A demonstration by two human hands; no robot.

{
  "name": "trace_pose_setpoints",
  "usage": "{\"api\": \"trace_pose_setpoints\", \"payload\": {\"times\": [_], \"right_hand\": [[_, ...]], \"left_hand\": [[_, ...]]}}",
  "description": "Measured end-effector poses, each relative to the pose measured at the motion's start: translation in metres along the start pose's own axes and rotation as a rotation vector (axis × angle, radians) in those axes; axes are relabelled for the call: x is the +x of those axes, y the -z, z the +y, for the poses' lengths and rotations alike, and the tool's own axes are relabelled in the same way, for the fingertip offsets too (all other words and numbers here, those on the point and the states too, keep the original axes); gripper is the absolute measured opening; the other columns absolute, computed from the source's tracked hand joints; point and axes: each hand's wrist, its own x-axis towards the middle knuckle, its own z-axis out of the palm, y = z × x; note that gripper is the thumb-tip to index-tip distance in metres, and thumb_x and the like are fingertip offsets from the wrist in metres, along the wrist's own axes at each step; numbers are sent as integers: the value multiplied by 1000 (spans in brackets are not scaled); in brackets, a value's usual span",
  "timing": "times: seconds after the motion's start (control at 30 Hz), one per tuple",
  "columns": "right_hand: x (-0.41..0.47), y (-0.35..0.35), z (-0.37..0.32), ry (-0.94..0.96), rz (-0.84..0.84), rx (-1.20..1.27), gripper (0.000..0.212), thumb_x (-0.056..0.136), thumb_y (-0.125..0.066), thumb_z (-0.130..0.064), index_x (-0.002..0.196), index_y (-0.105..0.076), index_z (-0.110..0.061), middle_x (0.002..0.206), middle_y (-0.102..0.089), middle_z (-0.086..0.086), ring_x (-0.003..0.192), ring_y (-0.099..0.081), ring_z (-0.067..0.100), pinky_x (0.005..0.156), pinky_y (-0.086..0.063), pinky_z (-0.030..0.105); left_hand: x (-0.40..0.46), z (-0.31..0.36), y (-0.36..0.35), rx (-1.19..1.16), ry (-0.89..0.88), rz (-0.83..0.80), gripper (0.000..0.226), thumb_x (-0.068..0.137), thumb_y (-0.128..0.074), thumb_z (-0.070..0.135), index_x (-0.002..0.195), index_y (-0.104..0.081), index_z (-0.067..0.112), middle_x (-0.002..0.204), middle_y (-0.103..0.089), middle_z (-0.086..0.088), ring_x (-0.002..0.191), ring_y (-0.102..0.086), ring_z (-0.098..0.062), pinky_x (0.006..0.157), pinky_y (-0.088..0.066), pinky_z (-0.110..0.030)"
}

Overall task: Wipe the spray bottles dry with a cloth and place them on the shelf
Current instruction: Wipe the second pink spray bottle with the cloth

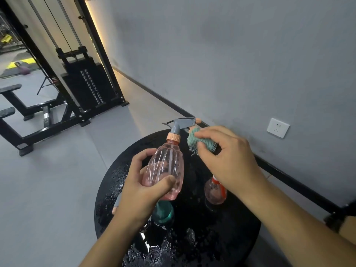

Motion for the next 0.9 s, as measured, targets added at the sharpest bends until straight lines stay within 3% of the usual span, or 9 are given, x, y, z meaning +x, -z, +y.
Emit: {"api": "trace_pose_setpoints", "payload": {"times": [0.13, 0.27, 0.47, 0.63, 0.73, 0.8, 0.9], "right_hand": [[-2, 0, 0, -21, -76, 0, 23, 93, -70, -16, 112, -77, -27, 112, -66, -23, 107, -60, -11, 89, -50, 6], [1, 1, -1, -46, -8, 55, 26, 95, -70, -18, 119, -75, -28, 115, -66, -22, 109, -61, -9, 89, -53, 10], [-1, 3, -1, -119, -38, 139, 20, 88, -75, -18, 102, -78, -32, 106, -70, -22, 102, -65, -5, 83, -55, 14], [4, 10, -3, -139, -28, 192, 22, 89, -76, -20, 105, -78, -33, 106, -71, -23, 103, -66, -5, 85, -54, 12], [4, 11, -5, -101, -2, 196, 23, 89, -76, -15, 106, -79, -31, 106, -71, -21, 104, -66, -4, 86, -53, 12], [5, 11, -6, -86, 39, 190, 24, 89, -77, -14, 105, -79, -31, 106, -71, -21, 103, -67, -3, 84, -53, 11], [8, 13, -5, -78, 89, 192, 23, 89, -77, -14, 104, -79, -31, 106, -71, -21, 103, -68, -2, 84, -55, 13]], "left_hand": [[0, -1, 3, 8, 2, 20, 79, 63, -98, 13, 130, -61, 34, 111, -80, -7, 90, -81, -23, 65, -63, -26], [-1, 1, 0, -2, 3, -22, 78, 61, -94, 26, 130, -60, 37, 112, -80, -5, 93, -80, -27, 67, -65, -32], [0, 0, 3, 8, 8, -51, 89, 58, -93, 38, 140, -58, 37, 120, -78, -3, 102, -79, -27, 76, -65, -34], [0, 8, 2, 137, -2, -165, 86, 68, -101, 15, 142, -61, 32, 122, -79, 4, 105, -79, -18, 91, -62, -26], [-3, 13, 0, 293, -58, -88, 91, 69, -98, 3, 142, -57, 39, 116, -76, 23, 97, -78, -3, 82, -58, -13], [-3, 11, 1, 377, -106, -39, 96, 68, -98, 5, 142, -53, 47, 112, -75, 26, 92, -77, 3, 75, -58, -11], [0, 4, 8, 518, -200, 13, 106, 65, -97, 15, 143, -44, 63, 130, -65, 19, 102, -75, -7, 77, -62, -21]]}}
